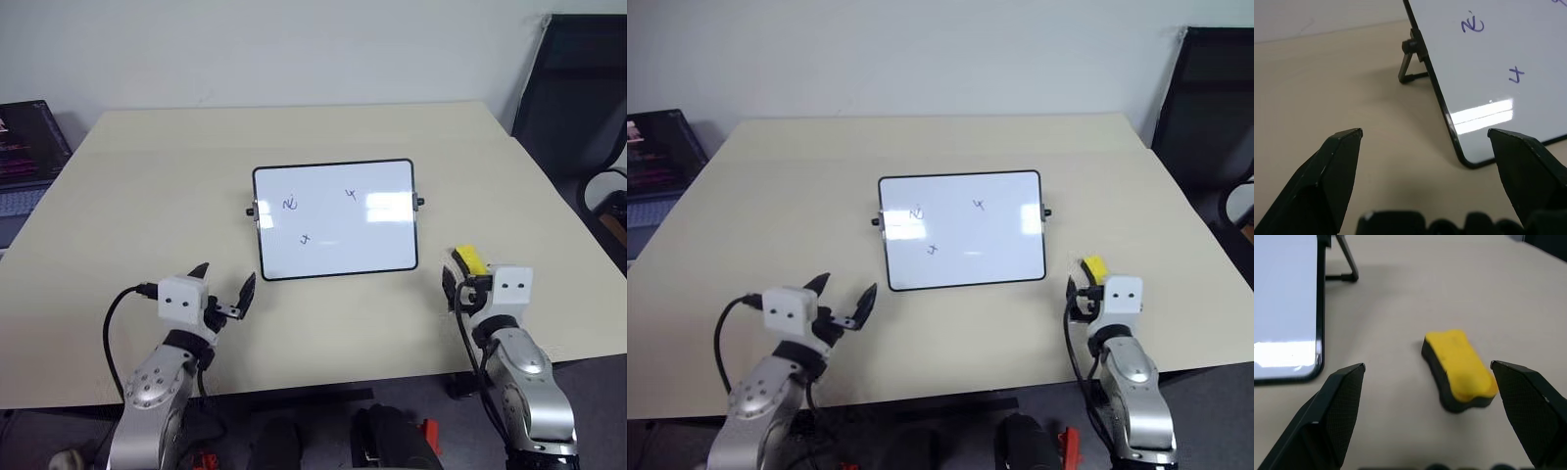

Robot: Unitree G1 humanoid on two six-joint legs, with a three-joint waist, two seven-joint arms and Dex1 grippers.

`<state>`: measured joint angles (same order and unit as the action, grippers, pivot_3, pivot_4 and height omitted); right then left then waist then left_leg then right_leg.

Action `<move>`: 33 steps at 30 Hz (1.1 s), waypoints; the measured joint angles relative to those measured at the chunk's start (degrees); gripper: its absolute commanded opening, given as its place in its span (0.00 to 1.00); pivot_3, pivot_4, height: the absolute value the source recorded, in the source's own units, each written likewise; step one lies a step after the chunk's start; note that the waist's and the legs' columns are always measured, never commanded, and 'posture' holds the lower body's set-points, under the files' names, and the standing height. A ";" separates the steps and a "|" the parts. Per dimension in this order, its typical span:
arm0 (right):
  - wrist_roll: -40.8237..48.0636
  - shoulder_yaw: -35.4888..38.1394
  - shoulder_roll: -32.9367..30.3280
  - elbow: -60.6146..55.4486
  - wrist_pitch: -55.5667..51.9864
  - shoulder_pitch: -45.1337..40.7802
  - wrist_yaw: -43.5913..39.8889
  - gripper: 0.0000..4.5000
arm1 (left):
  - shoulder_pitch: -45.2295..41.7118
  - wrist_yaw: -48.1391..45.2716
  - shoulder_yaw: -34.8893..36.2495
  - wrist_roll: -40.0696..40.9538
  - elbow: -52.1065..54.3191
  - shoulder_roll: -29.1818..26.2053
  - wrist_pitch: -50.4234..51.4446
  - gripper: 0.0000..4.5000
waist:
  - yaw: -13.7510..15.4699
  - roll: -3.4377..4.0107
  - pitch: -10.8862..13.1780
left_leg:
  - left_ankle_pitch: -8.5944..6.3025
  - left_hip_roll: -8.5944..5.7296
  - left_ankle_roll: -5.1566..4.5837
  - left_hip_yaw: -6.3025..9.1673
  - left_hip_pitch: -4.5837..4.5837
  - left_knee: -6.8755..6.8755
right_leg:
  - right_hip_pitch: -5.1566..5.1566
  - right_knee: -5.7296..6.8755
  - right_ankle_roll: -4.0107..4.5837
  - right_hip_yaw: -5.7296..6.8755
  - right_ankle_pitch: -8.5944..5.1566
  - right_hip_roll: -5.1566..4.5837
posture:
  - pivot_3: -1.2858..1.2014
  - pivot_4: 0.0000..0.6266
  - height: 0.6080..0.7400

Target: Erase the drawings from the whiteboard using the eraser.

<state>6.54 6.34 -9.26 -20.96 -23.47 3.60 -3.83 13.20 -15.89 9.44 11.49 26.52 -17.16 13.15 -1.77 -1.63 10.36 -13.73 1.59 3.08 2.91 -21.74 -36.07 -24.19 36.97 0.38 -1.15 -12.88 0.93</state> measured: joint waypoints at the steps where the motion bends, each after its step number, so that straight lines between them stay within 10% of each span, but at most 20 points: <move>1: 0.02 -0.29 0.12 -0.12 -0.22 0.05 -0.14 0.99 | 0.55 0.10 -0.01 0.02 0.64 0.01 0.33 1.00 | 0.01 0.00 0.00 | 0.00 0.01 0.00 0.02 0.00 0.00 | 0.00 0.02 0.00 0.01 0.00 0.00 | 0.52 0.24 1.00; 33: 0.51 3.83 -2.50 3.92 1.49 -5.17 -1.91 0.99 | -15.83 -1.78 -3.88 -1.23 -6.51 -0.40 -1.34 1.00 | 0.08 -0.01 -0.02 | 0.01 -0.07 -0.01 0.00 0.00 -0.05 | 0.04 0.05 -0.22 0.09 0.13 0.03 | 0.52 0.24 1.00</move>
<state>7.05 10.16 -11.76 -17.04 -21.98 -1.56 -5.73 -2.63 -17.67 5.55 10.26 20.01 -17.56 11.81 -1.69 -1.64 10.34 -13.73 1.52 3.07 2.91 -21.74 -36.11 -24.16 37.02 0.17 -1.06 -12.75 0.95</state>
